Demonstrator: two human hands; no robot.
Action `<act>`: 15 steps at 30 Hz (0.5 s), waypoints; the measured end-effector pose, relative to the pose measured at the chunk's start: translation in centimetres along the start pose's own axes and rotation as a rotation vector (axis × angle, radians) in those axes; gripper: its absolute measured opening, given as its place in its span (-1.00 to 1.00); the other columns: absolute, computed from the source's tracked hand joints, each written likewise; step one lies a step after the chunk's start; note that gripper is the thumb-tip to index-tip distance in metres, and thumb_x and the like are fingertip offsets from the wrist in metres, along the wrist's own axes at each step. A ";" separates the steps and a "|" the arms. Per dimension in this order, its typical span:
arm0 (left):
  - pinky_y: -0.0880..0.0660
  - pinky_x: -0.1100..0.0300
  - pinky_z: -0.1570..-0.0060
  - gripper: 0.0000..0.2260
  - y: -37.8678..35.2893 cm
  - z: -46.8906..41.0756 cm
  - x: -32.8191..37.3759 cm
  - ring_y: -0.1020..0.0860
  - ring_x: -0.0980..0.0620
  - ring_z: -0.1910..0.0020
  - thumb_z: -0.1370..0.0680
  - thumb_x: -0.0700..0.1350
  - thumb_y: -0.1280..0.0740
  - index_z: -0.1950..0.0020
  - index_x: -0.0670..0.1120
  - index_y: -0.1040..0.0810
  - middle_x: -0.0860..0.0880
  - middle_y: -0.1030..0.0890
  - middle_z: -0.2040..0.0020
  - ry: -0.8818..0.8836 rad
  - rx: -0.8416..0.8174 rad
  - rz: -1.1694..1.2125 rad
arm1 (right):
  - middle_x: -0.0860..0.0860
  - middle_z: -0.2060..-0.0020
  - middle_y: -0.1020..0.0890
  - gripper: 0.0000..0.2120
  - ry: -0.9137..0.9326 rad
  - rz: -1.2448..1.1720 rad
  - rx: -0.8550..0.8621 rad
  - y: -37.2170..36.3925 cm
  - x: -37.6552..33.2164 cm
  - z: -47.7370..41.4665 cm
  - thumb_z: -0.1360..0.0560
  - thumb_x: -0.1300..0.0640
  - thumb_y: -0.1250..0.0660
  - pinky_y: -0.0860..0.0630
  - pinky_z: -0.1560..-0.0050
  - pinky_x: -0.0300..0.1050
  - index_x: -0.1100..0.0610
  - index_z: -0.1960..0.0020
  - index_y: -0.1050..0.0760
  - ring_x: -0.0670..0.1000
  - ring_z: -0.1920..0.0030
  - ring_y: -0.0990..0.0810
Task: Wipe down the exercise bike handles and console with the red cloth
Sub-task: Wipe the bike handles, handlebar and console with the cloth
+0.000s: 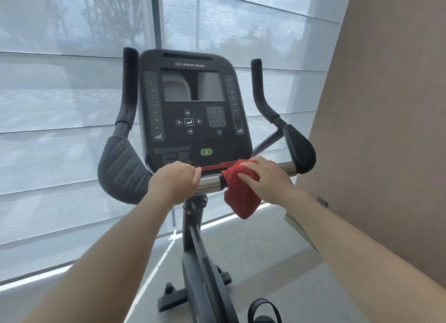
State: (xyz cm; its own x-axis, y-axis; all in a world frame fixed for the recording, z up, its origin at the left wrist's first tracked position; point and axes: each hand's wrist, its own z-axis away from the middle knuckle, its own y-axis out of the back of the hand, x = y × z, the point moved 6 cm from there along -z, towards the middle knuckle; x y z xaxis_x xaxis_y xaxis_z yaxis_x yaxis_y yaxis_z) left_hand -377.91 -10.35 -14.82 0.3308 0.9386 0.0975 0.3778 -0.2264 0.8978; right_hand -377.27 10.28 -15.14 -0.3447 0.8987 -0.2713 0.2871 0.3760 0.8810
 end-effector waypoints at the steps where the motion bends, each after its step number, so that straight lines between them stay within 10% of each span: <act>1: -0.32 0.14 0.34 -0.56 0.1 0.1 0.0 -0.46 -0.04 0.35 -0.62 0.03 0.02 0.41 -0.06 -0.34 -0.01 -0.46 0.38 -0.005 0.009 -0.014 | -0.09 -0.21 -0.47 -0.65 0.004 -0.001 -0.018 0.1 0.3 0.0 -0.54 -0.16 -0.16 -0.29 -0.18 -0.13 -0.11 -0.29 -0.41 -0.01 -0.21 -0.41; 15: -0.36 0.13 0.31 -0.57 -0.4 -0.5 -0.2 -0.46 -0.08 0.35 -0.62 0.01 0.01 0.44 -0.06 -0.29 0.01 -0.41 0.42 -0.020 0.007 -0.005 | -0.07 -0.07 -0.57 -0.72 -0.174 -0.046 -0.139 3.3 7.6 -1.5 -0.56 -0.13 -0.12 -0.39 -0.08 -0.06 -0.10 -0.16 -0.50 -0.02 -0.07 -0.48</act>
State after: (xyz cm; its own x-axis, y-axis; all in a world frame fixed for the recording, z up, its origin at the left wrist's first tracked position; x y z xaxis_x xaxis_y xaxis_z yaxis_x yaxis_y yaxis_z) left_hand -378.55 -10.33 -14.95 0.3463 0.9343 0.0848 0.3849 -0.2240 0.8954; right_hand -380.33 18.02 -13.69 -0.1921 0.9112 -0.3644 0.1445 0.3935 0.9079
